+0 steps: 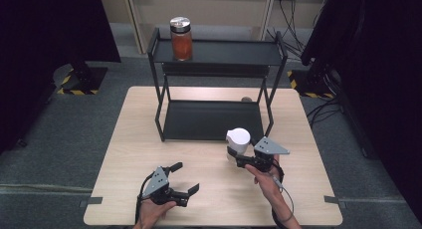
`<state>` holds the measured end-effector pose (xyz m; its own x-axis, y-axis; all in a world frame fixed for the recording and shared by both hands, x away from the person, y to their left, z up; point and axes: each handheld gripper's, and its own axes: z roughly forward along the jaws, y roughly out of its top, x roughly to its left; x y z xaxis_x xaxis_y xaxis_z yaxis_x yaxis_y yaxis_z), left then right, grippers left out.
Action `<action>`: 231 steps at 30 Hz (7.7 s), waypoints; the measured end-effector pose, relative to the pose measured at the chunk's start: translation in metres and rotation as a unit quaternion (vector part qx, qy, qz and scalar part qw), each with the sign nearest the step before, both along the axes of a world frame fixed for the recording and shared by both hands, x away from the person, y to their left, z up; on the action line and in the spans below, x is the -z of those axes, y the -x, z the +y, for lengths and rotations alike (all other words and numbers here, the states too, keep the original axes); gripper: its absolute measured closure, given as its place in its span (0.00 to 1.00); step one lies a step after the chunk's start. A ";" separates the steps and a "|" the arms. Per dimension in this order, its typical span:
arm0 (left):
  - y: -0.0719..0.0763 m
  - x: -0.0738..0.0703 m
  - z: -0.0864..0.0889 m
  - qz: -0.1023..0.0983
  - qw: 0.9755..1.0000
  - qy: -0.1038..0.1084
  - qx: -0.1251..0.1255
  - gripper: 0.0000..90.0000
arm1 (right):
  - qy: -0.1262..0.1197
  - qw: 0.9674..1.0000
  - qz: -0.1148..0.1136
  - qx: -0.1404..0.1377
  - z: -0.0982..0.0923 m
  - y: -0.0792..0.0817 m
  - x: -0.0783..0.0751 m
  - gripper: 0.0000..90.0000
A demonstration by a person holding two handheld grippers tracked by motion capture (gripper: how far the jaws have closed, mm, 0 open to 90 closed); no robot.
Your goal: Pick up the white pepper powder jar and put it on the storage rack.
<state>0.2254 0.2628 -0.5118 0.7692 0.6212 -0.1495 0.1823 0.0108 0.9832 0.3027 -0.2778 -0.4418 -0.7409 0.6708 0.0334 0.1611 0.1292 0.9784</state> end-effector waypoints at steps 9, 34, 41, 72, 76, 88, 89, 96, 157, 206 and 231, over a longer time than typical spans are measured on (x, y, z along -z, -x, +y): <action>0.000 0.000 0.000 0.000 1.000 0.000 -0.001 0.01 | -0.006 1.000 -0.015 -0.006 0.002 -0.006 -0.031 0.34; 0.000 0.000 0.000 0.004 1.000 -0.002 -0.002 0.01 | -0.023 0.999 -0.028 -0.039 0.019 -0.043 -0.135 0.34; 0.000 0.000 0.000 0.004 1.000 -0.001 -0.002 0.01 | -0.018 0.999 -0.030 -0.037 0.024 -0.049 -0.150 0.34; -0.001 0.000 0.001 0.006 1.000 0.002 0.001 0.01 | -0.014 0.999 -0.031 -0.034 0.043 -0.074 -0.222 0.34; -0.001 0.000 0.001 0.006 1.000 0.001 0.001 0.01 | -0.021 0.999 -0.025 -0.029 0.044 -0.081 -0.228 0.34; -0.001 0.000 0.001 0.005 1.000 0.001 0.001 0.01 | -0.011 1.000 -0.029 -0.001 0.052 -0.091 -0.253 0.34; -0.001 0.000 0.001 0.005 1.000 0.000 0.001 0.01 | -0.011 1.000 -0.028 0.001 0.053 -0.092 -0.255 0.34; -0.001 0.000 0.001 0.005 1.000 0.001 0.002 0.01 | -0.004 0.999 -0.028 0.018 0.059 -0.101 -0.262 0.34; 0.000 0.000 0.001 0.004 1.000 0.004 0.009 0.01 | -0.004 0.992 -0.029 0.120 0.109 -0.156 -0.252 0.34; 0.000 0.000 0.000 0.003 1.000 -0.001 0.008 0.01 | -0.021 0.993 -0.025 0.112 0.084 -0.124 -0.245 0.01; 0.000 0.000 0.000 0.003 1.000 -0.002 0.005 0.01 | -0.054 0.997 -0.048 0.035 0.037 -0.090 -0.201 0.00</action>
